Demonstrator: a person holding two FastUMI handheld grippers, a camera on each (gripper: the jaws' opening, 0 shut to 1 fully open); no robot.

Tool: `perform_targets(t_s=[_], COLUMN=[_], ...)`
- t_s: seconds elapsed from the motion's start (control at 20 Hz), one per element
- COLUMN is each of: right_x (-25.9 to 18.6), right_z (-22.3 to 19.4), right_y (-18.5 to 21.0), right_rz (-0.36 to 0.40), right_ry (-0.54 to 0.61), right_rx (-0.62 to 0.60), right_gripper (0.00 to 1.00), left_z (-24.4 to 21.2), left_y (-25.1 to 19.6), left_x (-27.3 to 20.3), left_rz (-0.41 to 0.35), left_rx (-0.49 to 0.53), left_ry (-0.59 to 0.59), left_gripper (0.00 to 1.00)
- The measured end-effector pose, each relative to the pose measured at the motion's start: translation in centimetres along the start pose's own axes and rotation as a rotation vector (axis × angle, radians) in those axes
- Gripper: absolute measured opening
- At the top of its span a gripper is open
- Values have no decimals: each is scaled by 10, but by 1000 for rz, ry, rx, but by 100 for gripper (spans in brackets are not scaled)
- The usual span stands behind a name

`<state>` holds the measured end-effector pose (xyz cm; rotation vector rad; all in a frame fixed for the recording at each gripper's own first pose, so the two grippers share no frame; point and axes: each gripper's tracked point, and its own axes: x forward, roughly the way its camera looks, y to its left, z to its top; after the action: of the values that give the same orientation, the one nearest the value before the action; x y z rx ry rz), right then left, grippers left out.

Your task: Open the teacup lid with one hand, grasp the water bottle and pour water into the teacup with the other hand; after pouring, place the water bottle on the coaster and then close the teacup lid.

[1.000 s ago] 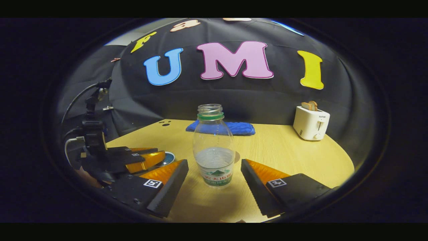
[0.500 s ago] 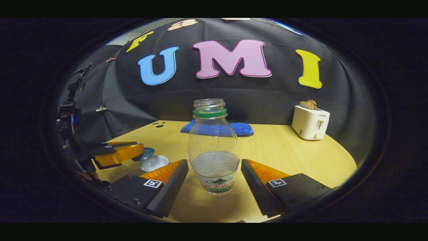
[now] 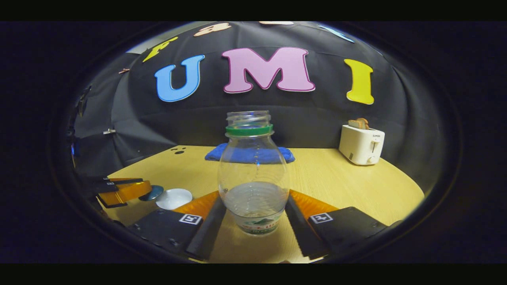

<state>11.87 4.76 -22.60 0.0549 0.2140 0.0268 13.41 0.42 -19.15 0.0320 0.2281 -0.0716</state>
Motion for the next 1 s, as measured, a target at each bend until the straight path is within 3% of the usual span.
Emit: perform_targets(t_s=[0.15, 0.2, 0.25, 0.3, 0.45, 0.7, 0.9, 1.0], right_x=[0, 0, 0, 1, 1, 6, 17, 22], right_z=[1, 0, 0, 3, 11, 37, 43, 38], right_y=[1, 2, 2, 4, 4, -7, 4, 12], right_rz=[-14, -15, -15, -11, 5, 0, 45, 69], right_ry=[5, 9, 14, 13, 11, -22, -54, -52], right_rx=[-19, -29, -40, -52, -119, -446, -703, -789], right_gripper=[75, 78, 72, 76, 74, 74, 74, 74], left_z=[-2, -1, -2, -1, 3, 8, 6, 5], left_y=[4, 5, 6, 8, 14, 34, 62, 78], left_x=[-1, -1, -2, -2, -5, -13, -23, -27], left_rz=[-5, -7, -9, -9, -7, 22, 74, 105], left_rx=[9, 10, 10, 11, 11, -3, -42, -40], left_ry=[7, 8, 8, 7, 0, -24, -32, -44], left_gripper=[27, 27, 27, 27, 27, 27, 23, 27])
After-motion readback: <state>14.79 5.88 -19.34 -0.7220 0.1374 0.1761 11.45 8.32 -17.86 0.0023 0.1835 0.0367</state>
